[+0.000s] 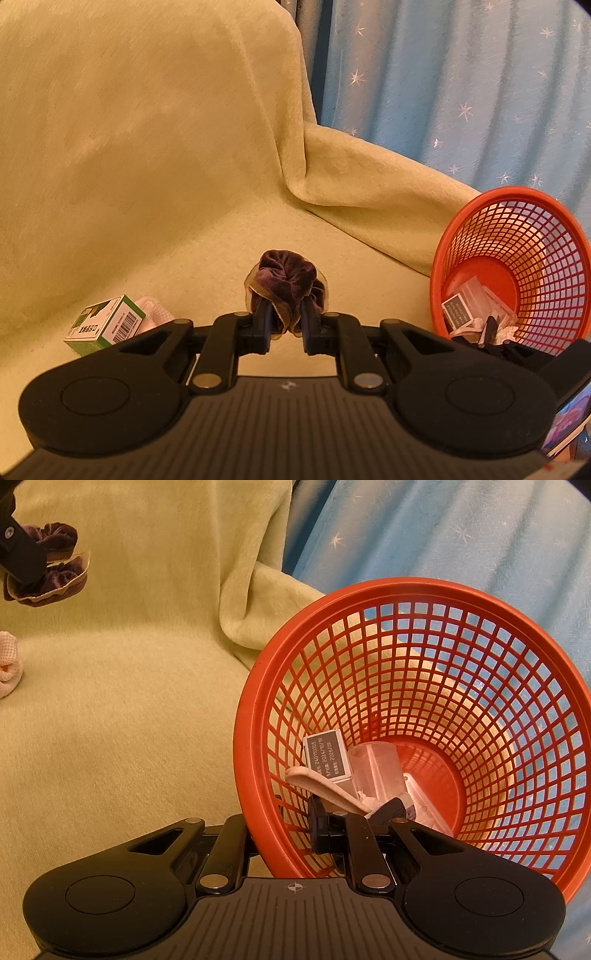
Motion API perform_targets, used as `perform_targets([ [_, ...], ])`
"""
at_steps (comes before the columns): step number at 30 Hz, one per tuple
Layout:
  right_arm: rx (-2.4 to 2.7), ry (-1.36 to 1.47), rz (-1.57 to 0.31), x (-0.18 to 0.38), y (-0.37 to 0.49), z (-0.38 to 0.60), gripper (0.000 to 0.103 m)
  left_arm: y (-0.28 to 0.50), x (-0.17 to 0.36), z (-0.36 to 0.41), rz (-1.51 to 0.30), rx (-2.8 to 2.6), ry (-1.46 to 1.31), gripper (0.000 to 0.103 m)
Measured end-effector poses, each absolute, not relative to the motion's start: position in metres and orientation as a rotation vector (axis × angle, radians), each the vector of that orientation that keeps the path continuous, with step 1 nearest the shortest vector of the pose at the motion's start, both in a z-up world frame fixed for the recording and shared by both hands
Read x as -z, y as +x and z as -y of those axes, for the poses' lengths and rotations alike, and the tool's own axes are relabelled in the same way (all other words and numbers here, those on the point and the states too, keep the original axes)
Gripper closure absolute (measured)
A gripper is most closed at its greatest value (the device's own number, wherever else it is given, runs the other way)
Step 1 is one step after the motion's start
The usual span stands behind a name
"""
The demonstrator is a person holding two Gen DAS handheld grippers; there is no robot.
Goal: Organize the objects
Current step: 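Carry the scrunchie with the left tool into the basket and release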
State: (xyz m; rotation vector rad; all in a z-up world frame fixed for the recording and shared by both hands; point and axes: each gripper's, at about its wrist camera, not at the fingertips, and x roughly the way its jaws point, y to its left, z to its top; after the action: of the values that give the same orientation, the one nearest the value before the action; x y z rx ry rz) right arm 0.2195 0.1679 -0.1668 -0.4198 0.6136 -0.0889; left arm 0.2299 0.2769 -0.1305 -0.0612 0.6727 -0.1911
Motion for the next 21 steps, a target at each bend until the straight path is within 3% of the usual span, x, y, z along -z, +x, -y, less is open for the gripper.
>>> perform_targets([
  [21, 0.09, -0.424, -0.614, 0.167, 0.224, -0.169, 0.093, 0.227, 0.104, -0.257, -0.639, 0.272, -0.045, 0.091],
])
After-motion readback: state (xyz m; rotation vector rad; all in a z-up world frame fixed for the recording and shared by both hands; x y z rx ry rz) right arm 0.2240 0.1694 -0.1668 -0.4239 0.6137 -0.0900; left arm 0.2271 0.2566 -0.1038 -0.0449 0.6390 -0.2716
